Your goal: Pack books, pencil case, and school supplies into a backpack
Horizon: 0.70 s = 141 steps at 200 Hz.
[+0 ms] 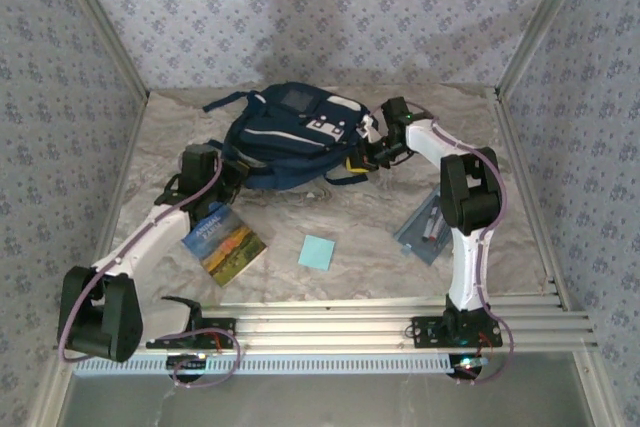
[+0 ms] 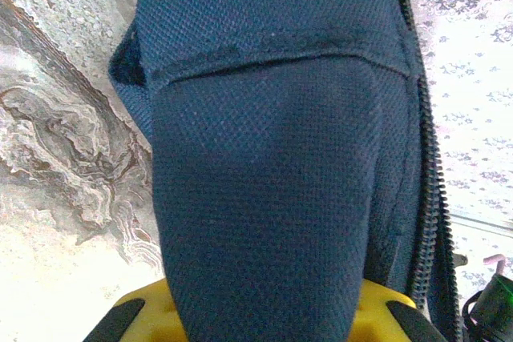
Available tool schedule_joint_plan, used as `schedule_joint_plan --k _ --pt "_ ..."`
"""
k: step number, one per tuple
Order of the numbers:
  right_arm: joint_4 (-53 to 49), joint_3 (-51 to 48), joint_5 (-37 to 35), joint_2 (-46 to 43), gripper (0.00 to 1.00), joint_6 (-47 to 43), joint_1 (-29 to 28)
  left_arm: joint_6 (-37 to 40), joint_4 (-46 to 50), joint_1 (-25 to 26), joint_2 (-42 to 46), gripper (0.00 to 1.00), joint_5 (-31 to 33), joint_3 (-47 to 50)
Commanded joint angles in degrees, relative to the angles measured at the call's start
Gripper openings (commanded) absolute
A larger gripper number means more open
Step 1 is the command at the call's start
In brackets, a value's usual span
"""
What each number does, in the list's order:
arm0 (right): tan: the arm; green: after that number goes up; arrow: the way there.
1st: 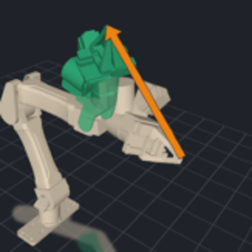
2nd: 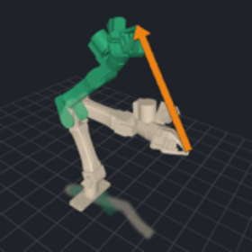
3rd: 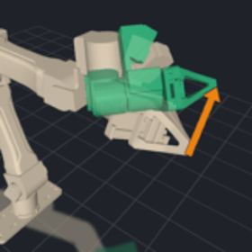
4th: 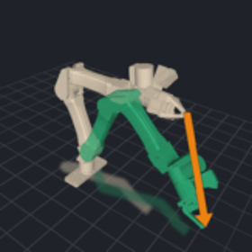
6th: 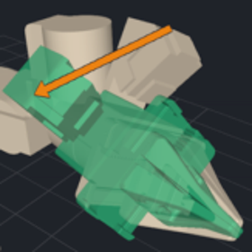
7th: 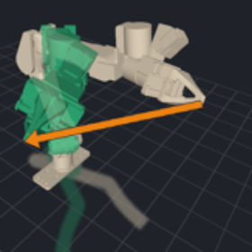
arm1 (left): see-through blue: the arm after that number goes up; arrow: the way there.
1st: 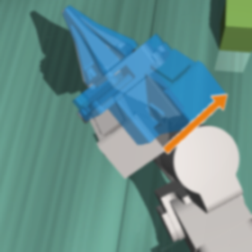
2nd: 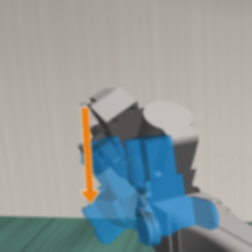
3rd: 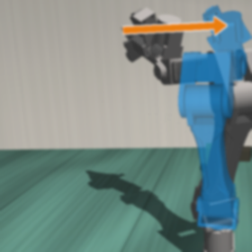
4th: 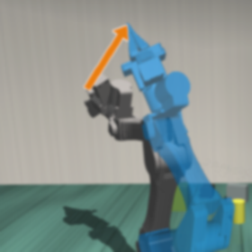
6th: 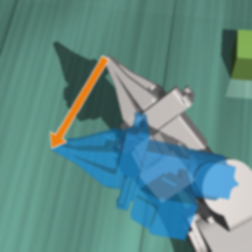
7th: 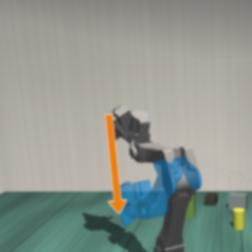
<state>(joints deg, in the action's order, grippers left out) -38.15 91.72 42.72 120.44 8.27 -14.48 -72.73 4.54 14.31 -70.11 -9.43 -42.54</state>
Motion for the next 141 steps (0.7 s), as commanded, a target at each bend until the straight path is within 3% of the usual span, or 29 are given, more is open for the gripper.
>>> schedule_joint_plan --k 1,25,36,55,107,112,118,124,129,141 --pt "0.0 -1.6 -7.5 -3.9 0.08 1.3 5.1 0.2 -0.2 -0.3 -0.3 0.0 7.5 -0.9" --pt "6.0 -9.5 -3.7 -10.8 0.6 4.9 4.4 -1.8 -2.8 2.3 -2.4 0.0 9.1 -1.2" --pt "7.7 -13.0 -2.4 -13.9 0.73 5.9 4.3 -2.9 -4.2 3.2 -3.7 0.0 9.4 -1.6" --pt "10.6 -19.5 -1.1 -20.4 0.77 6.4 4.3 -4.6 -6.7 5.1 -6.5 0.0 9.7 -2.6" --pt "10.3 -28.6 -10.7 -33.6 0.84 8.4 4.5 -8.3 -11.7 13.6 -14.7 0.0 9.5 -8.0" --pt "10.8 -29.2 -11.6 -34.7 0.88 8.8 4.4 -8.7 -12.5 14.5 -15.6 0.0 9.4 -8.5" --pt "11.3 -29.8 -13.1 -36.0 0.99 9.4 4.2 -9.3 -13.4 15.7 -16.8 0.0 9.1 -9.2" --pt "11.6 -30.1 -14.6 -37.1 1.0 9.9 4.0 -9.6 -14.5 16.7 -18.2 0.0 8.6 -10.0" --pt "11.7 -30.3 -15.5 -37.9 1.0 10.1 3.8 -9.8 -15.4 17.6 -19.3 0.05 7.9 -10.8" --pt "12.0 -30.3 -17.7 -39.5 1.0 10.6 3.2 -10.5 -17.0 19.3 -22.4 0.3 5.6 -13.1"
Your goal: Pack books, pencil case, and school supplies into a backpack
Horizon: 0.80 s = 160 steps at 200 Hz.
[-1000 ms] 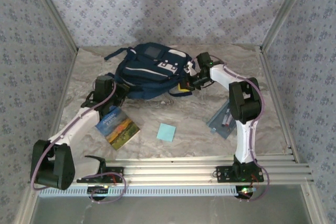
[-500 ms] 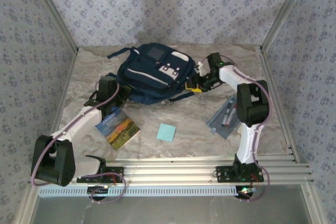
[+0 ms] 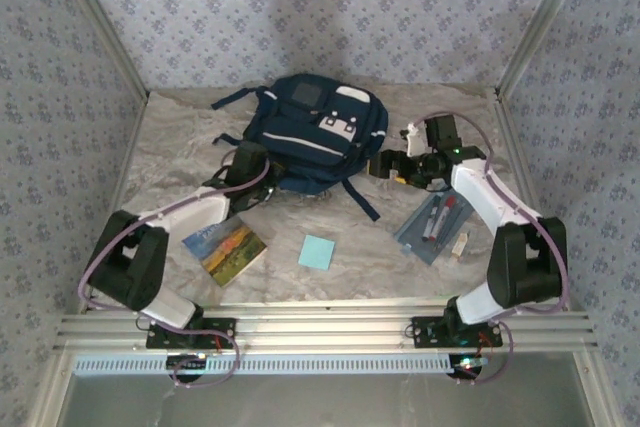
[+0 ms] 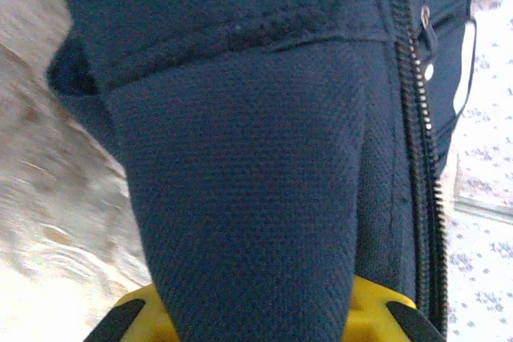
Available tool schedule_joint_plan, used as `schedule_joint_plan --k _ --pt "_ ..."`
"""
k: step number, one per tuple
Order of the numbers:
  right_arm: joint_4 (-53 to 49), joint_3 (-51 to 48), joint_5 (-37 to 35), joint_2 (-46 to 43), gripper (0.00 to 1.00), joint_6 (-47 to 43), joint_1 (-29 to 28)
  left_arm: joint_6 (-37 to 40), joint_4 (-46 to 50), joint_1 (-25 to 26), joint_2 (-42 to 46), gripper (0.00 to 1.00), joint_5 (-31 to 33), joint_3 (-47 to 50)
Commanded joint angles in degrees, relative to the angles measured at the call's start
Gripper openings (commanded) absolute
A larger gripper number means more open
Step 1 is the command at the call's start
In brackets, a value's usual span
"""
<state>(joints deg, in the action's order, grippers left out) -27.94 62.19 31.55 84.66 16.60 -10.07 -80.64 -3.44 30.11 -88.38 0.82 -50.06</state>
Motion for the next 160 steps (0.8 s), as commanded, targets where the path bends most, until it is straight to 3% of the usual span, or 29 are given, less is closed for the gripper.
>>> schedule_joint_plan --k 1,15,46,51,65,102,160 --pt "1.8 -0.8 -6.6 -3.8 1.0 2.3 -1.3 -2.6 -9.1 3.6 -4.3 0.33 -4.9 -5.7" --pt "2.4 -0.5 -7.8 -5.0 1.0 2.6 -2.0 -3.2 -8.5 5.1 -7.4 0.65 -8.0 -8.6" --pt "4.2 -0.3 -8.9 -5.6 1.0 3.8 -5.1 2.4 2.9 7.5 -6.2 0.88 -6.7 -12.5" --pt "4.8 -0.2 -9.3 -5.5 1.0 4.0 -5.7 3.2 4.4 7.5 -5.3 0.95 -5.8 -12.3" --pt "6.0 -0.1 -9.9 -4.8 1.0 4.6 -8.4 5.1 8.7 7.4 -2.2 1.0 -2.4 -10.7" --pt "9.8 0.6 -13.2 -1.0 0.95 6.8 -17.3 12.1 25.6 4.8 7.9 1.0 7.5 -7.0" --pt "16.4 8.3 -14.7 12.6 0.87 10.1 -32.4 16.6 40.2 -8.8 24.6 1.0 12.0 4.5"
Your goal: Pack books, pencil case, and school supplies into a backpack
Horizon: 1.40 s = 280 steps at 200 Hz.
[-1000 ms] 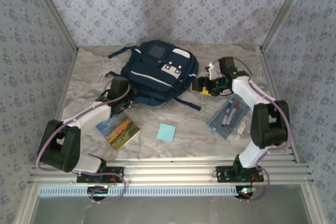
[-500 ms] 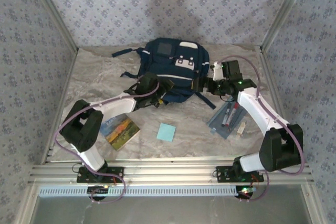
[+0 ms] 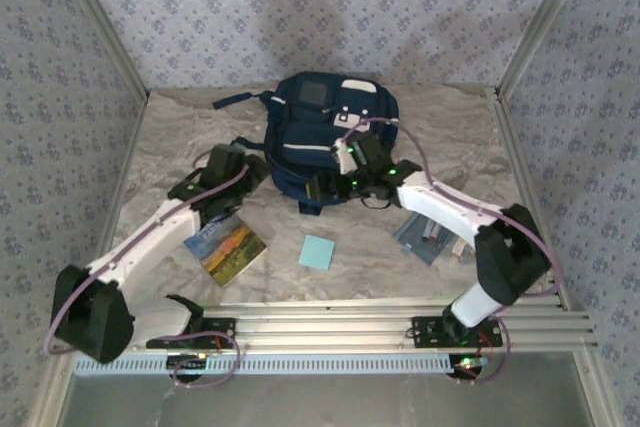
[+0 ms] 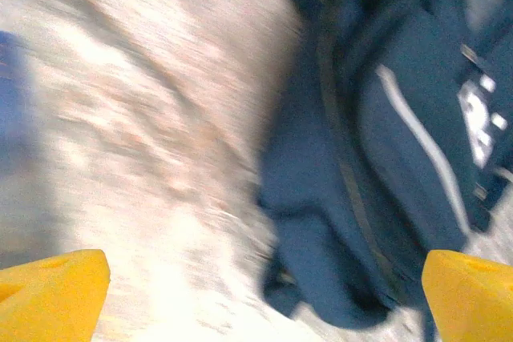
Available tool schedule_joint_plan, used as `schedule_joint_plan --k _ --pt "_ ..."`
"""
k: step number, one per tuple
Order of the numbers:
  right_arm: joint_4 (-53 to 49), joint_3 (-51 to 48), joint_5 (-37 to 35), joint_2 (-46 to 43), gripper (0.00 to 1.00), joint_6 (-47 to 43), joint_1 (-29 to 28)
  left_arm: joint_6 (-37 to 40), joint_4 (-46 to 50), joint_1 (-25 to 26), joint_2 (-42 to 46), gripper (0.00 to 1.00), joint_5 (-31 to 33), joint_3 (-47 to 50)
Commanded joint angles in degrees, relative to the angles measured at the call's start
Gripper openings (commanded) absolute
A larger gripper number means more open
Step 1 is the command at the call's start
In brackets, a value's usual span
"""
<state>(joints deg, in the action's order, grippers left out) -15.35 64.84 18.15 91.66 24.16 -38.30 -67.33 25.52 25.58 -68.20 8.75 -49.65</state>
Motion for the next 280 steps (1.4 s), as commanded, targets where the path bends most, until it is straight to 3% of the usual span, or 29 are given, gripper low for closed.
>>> schedule_joint_plan --k 1,26,70,100,217,280 --pt "3.8 5.9 -1.3 6.0 0.87 2.5 -4.5 3.5 11.3 -4.5 4.7 1.0 4.2 4.4" --pt "4.9 12.0 -1.6 14.3 0.84 4.1 -8.5 5.6 16.1 -10.2 8.2 1.0 7.3 8.6" --pt "6.0 21.3 -1.0 25.4 0.83 4.5 -13.2 5.6 19.1 -17.7 12.3 0.99 3.6 15.5" --pt "5.0 25.4 0.4 29.7 0.82 4.3 -14.7 6.6 15.7 -20.7 14.3 0.97 0.1 20.4" --pt "1.0 26.0 -0.1 33.0 0.66 4.9 -15.0 13.2 -17.1 -20.7 8.1 0.91 -17.6 26.8" --pt "0.9 26.0 -0.4 33.1 0.62 5.4 -15.0 15.3 -23.3 -15.7 2.2 0.89 -19.1 21.8"
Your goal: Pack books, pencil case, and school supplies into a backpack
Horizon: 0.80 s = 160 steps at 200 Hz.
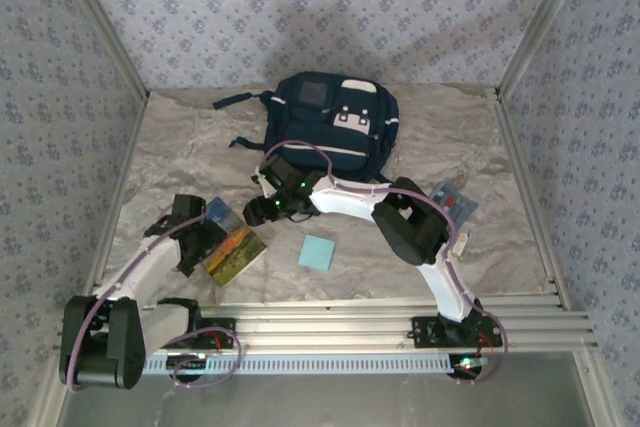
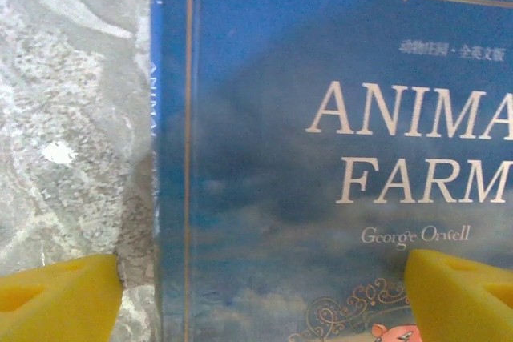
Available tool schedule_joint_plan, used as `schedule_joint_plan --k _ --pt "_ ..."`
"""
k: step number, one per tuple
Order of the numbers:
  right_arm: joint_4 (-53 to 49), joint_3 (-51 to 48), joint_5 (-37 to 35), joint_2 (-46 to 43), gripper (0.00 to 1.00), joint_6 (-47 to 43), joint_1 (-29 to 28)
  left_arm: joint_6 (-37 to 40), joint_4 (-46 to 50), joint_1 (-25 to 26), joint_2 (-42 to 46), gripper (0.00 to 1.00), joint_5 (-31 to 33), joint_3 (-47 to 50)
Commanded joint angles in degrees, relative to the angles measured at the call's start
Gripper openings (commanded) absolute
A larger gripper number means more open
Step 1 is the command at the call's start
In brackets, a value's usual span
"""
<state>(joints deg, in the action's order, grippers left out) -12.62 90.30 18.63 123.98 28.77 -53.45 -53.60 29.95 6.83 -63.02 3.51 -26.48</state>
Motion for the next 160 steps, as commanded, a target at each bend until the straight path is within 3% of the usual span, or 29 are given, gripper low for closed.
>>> schedule_joint_plan --k 1,122,160 --pt "-1.7 0.5 -0.9 0.8 0.62 0.8 0.1 1.6 -27.8 3.1 -3.0 0.89 -13.8 -1.4" --pt "-2.6 -0.1 -2.1 1.3 0.58 1.6 0.8 0.6 -31.3 5.5 -7.8 0.89 -16.0 -7.5" --pt "-2.4 -1.6 -2.1 0.8 0.52 3.4 2.5 3.3 -26.2 5.5 -6.4 0.9 -13.5 -9.0"
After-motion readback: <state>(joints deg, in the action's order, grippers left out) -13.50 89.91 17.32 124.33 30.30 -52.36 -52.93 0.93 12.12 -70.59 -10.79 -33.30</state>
